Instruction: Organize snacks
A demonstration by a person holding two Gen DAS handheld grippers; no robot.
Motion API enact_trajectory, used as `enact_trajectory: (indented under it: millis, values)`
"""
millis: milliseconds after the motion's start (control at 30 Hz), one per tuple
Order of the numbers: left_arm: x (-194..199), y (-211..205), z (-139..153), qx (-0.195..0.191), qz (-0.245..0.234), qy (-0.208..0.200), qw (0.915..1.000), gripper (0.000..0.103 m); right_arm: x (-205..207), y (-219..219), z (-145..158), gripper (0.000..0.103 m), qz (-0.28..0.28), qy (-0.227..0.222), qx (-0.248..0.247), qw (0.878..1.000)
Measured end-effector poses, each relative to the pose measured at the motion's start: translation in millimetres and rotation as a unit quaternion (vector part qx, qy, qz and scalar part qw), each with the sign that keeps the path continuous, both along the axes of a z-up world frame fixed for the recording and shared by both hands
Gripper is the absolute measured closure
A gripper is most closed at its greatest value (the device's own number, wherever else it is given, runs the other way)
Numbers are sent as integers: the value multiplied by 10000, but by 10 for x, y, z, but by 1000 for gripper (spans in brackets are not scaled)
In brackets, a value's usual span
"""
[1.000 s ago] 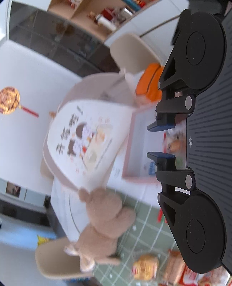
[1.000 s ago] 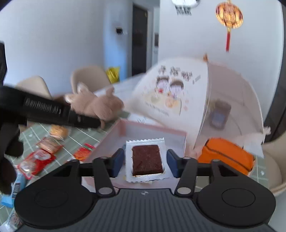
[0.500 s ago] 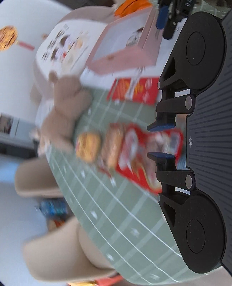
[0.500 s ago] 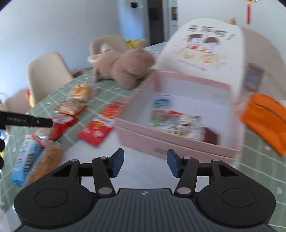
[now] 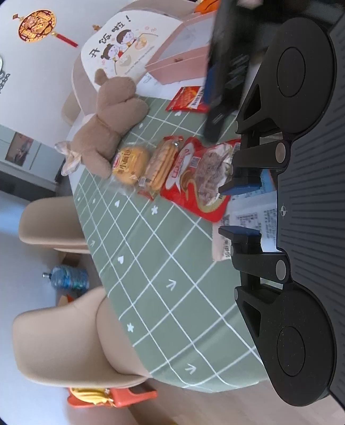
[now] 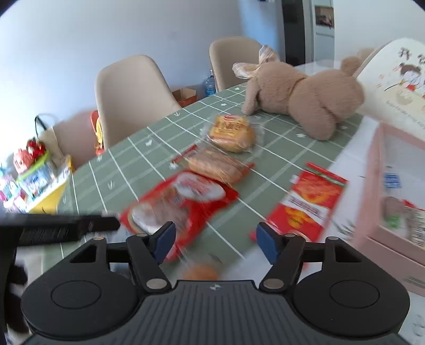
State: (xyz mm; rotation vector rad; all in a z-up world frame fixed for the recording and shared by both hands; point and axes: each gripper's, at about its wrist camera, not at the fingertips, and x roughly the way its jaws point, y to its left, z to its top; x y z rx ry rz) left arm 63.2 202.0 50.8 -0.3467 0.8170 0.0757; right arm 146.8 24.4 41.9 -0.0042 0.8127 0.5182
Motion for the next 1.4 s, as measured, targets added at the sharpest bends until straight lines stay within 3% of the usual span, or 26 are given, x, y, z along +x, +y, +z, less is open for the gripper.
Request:
enact_trajectory:
  millis: [133, 233, 300, 367, 433, 500, 533, 567, 600, 667, 767, 933, 967, 1000, 1067, 1167, 1267, 1400]
  values:
    - [-90, 43, 20, 182, 3, 13, 9998, 75, 284, 333, -54, 25, -25, 451, 146, 9989]
    - [-99, 114, 4, 167, 26, 109, 9998, 75, 437, 664, -161, 24, -229, 664, -340, 9970]
    - [-103, 141, -1, 164, 74, 122, 9998, 75, 480, 842, -211, 19, -312, 565, -671, 9957]
    - [-103, 163, -4, 99, 97, 129, 9998, 75, 486, 915, -224, 20, -159, 499, -874, 9948]
    - [-96, 158, -11, 44, 72, 124, 9999, 75, 475, 851, -191, 33, 101, 358, -898, 9953]
    - [-90, 115, -12, -28, 3, 123, 9999, 75, 471, 703, -110, 56, 300, 364, -790, 9958]
    - [-84, 93, -12, -73, -38, 126, 9999, 75, 478, 610, -59, 62, 369, 423, -710, 9959]
    - [-85, 52, -3, -126, -120, 132, 9998, 75, 477, 517, -6, 79, 436, 437, -664, 9959]
    - [-88, 6, 8, -161, -226, 134, 9995, 75, 471, 432, 40, 90, 509, 446, -675, 9954]
    - [-101, -126, 35, -188, -557, 128, 9982, 75, 438, 270, 56, 94, 511, 559, -788, 9940]
    - [-87, -294, 76, -89, -837, 74, 9964, 75, 259, -27, 27, 94, 467, 624, -856, 9933]
    - [171, -395, 175, -54, -695, -27, 9976, 75, -125, -503, 53, 88, 193, 405, -645, 9969]
    - [219, -447, 218, -58, -753, -72, 9971, 75, -168, -573, 59, 75, 113, 343, -580, 9977]
    - [248, -503, 255, -55, -853, -107, 9963, 75, -197, -645, 66, 54, -8, 263, -530, 9983]
    - [287, -661, 301, 4, -1106, -138, 9938, 75, -286, -771, 66, 39, -297, 7, -495, 9983]
    - [480, -978, 300, 127, -1584, -4, 9873, 75, -331, -856, -8, 39, -513, -125, -616, 9967]
    - [818, -1370, 207, 537, -2099, 2, 9762, 70, -397, -958, -120, 39, -721, 126, -441, 9963]
    - [1271, -1600, -67, 540, -1990, 222, 9783, 72, -637, -1116, -197, 39, -882, 389, -318, 9948]
